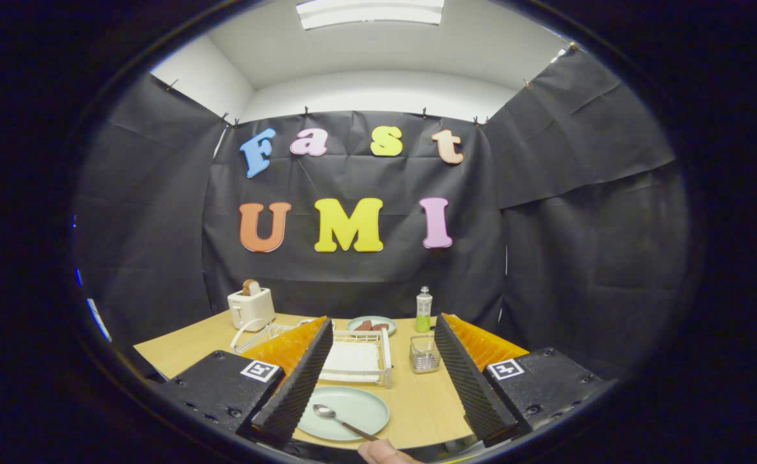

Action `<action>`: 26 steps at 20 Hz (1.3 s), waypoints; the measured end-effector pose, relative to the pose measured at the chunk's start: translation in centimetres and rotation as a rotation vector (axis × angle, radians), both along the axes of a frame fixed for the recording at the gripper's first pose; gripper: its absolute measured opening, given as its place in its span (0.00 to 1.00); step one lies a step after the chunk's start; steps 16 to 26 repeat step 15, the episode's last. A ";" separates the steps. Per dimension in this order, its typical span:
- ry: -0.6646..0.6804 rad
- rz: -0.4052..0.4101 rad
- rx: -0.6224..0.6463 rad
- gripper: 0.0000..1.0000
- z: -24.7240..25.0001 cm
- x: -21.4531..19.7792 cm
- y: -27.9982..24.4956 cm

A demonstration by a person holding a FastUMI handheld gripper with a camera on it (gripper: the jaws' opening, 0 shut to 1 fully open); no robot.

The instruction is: Take the plate from the dish rack, then take the spoon from the basket and place it into the plate.

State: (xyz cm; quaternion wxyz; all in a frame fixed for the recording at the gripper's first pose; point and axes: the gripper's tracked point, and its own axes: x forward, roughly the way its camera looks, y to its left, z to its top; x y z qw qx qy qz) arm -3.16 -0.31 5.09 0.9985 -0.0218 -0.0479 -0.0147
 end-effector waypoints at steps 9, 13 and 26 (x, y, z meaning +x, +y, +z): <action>0.028 0.021 -0.021 1.00 -0.8 0.3 1.1; 0.030 0.024 -0.040 1.00 -1.0 0.2 1.6; 0.023 0.024 -0.044 1.00 -1.1 0.0 1.8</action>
